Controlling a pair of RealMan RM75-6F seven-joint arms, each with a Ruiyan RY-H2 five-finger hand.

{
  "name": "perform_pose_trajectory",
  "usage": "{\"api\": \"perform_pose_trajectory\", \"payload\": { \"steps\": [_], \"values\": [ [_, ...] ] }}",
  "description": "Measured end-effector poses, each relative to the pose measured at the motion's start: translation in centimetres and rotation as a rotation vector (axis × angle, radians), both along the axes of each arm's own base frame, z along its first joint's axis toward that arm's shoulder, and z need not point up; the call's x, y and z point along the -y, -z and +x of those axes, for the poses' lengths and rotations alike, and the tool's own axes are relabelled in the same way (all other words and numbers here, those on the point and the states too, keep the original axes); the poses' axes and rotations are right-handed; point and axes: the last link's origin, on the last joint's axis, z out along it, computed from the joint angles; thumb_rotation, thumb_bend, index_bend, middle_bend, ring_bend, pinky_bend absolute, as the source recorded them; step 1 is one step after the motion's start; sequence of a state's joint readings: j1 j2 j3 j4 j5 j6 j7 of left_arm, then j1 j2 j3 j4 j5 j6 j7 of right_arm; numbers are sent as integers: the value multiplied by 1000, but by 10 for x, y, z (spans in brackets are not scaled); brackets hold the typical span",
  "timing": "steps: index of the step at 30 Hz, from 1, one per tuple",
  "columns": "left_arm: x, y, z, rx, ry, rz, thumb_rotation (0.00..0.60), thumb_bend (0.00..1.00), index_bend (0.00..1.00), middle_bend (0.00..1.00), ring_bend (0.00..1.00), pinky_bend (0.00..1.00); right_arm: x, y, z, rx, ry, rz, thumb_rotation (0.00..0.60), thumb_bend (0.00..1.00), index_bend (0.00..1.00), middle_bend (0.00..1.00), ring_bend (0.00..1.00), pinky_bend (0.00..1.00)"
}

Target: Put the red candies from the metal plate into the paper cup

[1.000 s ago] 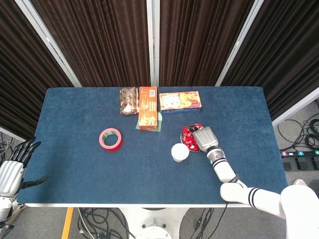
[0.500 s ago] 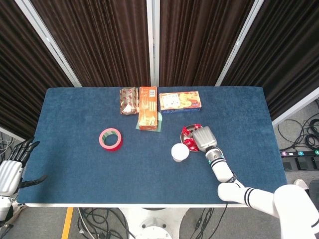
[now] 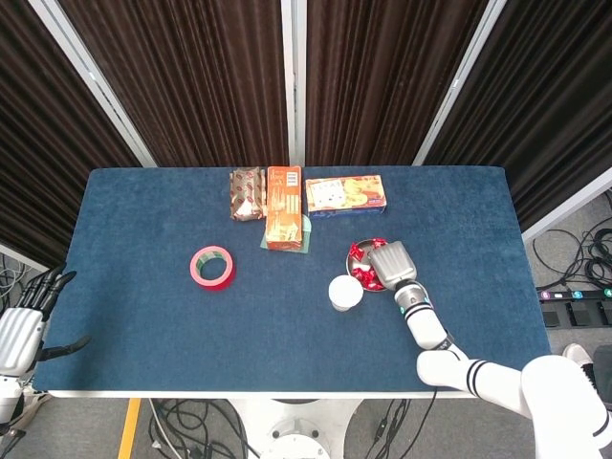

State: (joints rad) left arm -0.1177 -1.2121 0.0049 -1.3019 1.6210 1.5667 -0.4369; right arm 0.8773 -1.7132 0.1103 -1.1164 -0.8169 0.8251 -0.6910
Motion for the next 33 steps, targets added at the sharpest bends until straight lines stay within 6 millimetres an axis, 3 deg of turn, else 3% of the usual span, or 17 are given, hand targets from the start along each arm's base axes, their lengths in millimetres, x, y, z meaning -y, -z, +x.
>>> {"api": "perform_pose_trajectory", "payload": {
  "steps": [22,28,33],
  "values": [
    [0,0,-1,10,-9,-2,600,117,127,100,34,98,8,-13,7,18,-34,-50,600,358,617,551,786,924],
    [-1,0,-1,8,-11,-3,600,117,126,100,34,98,7,-27,22,35,-73,-70,600,357,619,553,785,924],
    [-2,1,-1,10,-14,0,600,117,127,100,34,99,-3,-45,46,67,-132,-80,600,358,621,556,786,924]
  ]
}}
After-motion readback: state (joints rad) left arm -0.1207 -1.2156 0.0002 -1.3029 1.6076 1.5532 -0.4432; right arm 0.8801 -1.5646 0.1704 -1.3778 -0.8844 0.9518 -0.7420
